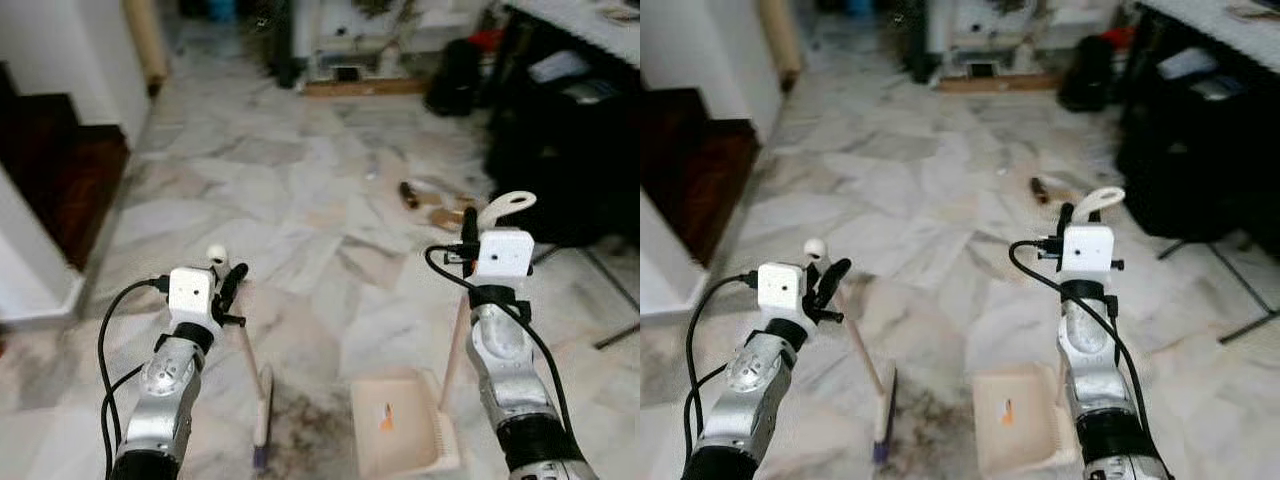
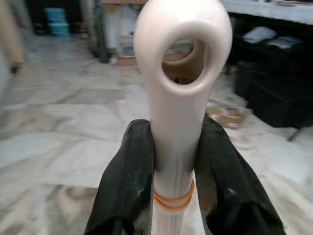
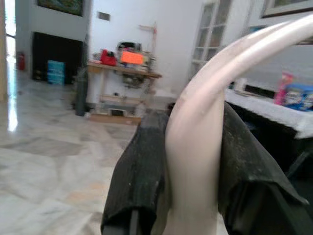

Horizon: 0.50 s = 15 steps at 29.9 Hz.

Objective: Sweep floor

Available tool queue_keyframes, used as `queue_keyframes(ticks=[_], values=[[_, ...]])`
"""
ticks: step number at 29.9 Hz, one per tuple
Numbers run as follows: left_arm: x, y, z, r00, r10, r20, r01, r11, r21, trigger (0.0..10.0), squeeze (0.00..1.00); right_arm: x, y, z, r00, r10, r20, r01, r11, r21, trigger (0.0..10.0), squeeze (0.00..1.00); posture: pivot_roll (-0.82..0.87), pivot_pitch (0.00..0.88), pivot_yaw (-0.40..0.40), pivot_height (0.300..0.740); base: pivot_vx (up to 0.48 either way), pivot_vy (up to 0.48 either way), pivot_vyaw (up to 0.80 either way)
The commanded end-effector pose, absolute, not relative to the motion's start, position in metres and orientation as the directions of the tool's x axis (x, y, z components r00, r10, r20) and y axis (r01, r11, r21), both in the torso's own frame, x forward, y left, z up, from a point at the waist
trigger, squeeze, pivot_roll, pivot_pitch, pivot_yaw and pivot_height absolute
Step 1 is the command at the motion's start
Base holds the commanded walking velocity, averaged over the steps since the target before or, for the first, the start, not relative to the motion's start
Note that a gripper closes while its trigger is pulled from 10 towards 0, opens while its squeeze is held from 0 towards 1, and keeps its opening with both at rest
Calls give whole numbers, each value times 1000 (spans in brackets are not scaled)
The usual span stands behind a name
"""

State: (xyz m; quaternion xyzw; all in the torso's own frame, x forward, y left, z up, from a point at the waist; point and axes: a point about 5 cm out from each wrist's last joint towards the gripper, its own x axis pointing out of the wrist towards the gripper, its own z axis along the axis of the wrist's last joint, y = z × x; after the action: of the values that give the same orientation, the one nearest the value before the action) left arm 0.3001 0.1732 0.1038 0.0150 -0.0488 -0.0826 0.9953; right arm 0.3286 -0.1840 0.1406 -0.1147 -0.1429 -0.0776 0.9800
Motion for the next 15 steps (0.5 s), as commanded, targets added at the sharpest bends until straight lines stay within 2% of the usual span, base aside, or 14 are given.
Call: queue_keyframes(ticks=[1,5,15], values=[[304,173,115,975,-171,144,164,985,58,10000,0,330,-184,148,936,-114,332,187,963,-196,10000,0,-60,0,7,740,0,0,0],[304,173,115,977,-163,137,156,986,63,10000,0,329,-183,148,937,-107,333,182,962,-202,10000,0,-60,0,8,740,0,0,0],[307,174,117,977,-159,141,151,987,62,10000,0,328,-180,148,935,-108,339,182,964,-196,10000,0,-57,0,13,740,372,0,0]])
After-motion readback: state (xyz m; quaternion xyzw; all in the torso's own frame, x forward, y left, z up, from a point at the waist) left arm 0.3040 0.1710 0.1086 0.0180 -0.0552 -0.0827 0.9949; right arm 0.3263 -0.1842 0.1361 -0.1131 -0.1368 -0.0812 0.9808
